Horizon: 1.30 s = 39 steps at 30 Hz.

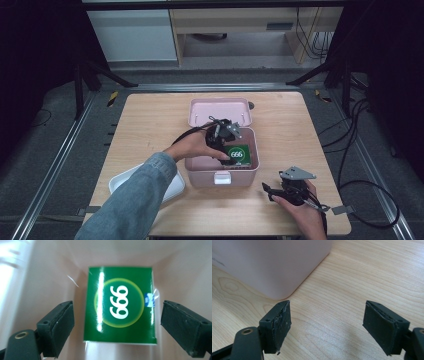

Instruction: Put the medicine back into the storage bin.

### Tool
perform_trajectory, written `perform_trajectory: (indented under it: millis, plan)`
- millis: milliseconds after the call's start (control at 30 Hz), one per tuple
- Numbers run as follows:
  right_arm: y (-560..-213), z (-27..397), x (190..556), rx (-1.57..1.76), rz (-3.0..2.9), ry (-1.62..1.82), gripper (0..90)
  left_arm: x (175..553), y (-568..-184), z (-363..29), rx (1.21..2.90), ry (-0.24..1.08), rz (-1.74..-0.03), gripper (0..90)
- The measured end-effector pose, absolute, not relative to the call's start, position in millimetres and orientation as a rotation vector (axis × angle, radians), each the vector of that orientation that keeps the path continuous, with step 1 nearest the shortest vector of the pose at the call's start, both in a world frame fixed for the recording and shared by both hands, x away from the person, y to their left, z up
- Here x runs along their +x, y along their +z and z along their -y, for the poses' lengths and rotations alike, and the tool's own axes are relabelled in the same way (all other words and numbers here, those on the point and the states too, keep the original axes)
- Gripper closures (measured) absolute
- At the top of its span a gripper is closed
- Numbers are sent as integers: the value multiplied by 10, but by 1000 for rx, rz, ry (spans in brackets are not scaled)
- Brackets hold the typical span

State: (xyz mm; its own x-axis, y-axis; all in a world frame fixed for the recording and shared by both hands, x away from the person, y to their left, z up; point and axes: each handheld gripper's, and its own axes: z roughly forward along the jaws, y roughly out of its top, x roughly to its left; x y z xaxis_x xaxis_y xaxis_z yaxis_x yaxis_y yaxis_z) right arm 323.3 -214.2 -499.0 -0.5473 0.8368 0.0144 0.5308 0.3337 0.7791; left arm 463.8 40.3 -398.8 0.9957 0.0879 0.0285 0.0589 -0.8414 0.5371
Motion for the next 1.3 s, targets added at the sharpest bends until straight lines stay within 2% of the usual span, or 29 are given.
perform_trajectory:
  millis: [333,667,900,1300]
  plan:
    - [-4983,2143,3237,1211,-2207,1067,210,4592,-3576,-798,2462,188,-245,77]
    - [-4986,2120,3244,1200,-2211,1063,229,4482,-3343,-1326,2419,283,-348,97]
    - [-4989,2112,3249,1194,-2214,1060,253,4396,-3286,-1715,2407,363,-469,82]
    - [-5006,2086,3262,1188,-2220,1063,287,4225,-3368,-2362,2371,403,-628,86]
